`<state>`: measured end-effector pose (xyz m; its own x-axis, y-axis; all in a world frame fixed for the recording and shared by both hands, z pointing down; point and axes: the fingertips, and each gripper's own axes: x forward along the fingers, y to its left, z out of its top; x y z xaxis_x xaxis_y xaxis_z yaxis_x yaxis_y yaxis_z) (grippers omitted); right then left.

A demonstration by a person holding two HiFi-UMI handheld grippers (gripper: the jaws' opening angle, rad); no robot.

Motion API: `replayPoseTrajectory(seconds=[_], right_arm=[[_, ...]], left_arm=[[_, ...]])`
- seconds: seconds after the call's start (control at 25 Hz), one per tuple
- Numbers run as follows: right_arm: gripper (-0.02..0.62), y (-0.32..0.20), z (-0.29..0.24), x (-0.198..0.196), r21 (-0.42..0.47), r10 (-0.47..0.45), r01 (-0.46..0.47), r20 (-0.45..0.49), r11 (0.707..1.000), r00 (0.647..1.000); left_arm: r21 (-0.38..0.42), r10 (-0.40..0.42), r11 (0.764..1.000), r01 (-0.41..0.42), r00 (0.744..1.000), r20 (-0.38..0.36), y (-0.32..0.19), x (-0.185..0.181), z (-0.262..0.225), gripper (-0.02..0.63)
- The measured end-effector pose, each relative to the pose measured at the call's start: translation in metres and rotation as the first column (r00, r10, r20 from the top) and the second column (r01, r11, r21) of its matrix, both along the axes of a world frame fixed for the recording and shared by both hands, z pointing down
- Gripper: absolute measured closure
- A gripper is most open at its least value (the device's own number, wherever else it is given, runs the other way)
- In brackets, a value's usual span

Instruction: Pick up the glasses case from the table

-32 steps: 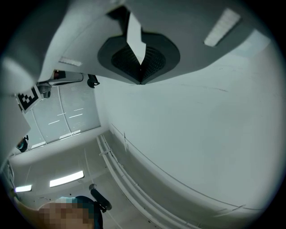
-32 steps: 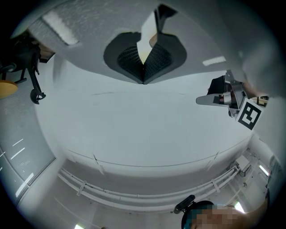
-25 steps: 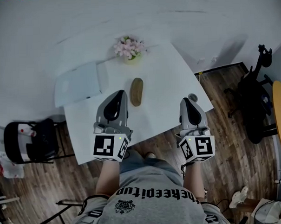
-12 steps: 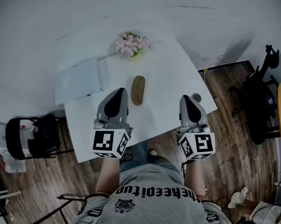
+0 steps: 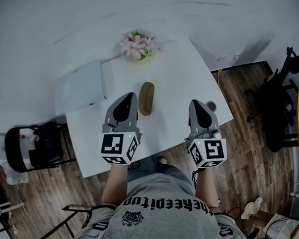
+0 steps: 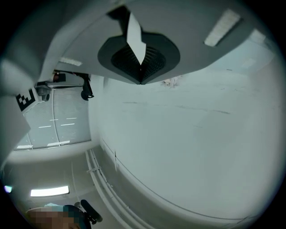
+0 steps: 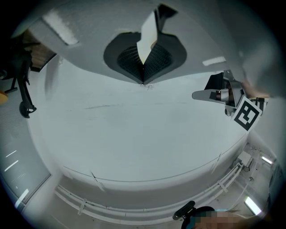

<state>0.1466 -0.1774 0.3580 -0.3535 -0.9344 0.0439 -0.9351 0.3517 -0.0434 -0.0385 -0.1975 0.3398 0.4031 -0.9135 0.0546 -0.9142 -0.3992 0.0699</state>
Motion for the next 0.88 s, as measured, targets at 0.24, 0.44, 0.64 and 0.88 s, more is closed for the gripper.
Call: replayPoseTrajectory(seconds=[0.24,0.44,0.64,0.88], right_arm=[[0.592,-0.024,0.022,-0.004,-0.058,0.006,-0.006,-0.012,0.998,1.000],[0.592,-0.040,0.037,-0.008,-0.099,0.007,-0.009,-0.018,0.995,1.000],[0.592,-0.053,0.046,-0.008,-0.131,0.014,-0.016,-0.019,0.991,1.000],[0.592,-0.059,0.056,-0.001,-0.164,0.028,-0.032,-0.023,0.986,0.999]], left_arm=[[-0.087,0.005,0.996,-0.003,1.000,0.026,-0.023,-0.002,0.028,0.586],[-0.164,0.017,0.986,-0.009,0.999,0.050,-0.040,-0.001,0.054,0.577],[-0.242,0.040,0.970,-0.022,0.997,0.070,-0.055,0.004,0.082,0.561],[-0.327,0.081,0.944,-0.046,0.992,0.093,-0.069,0.016,0.113,0.503]])
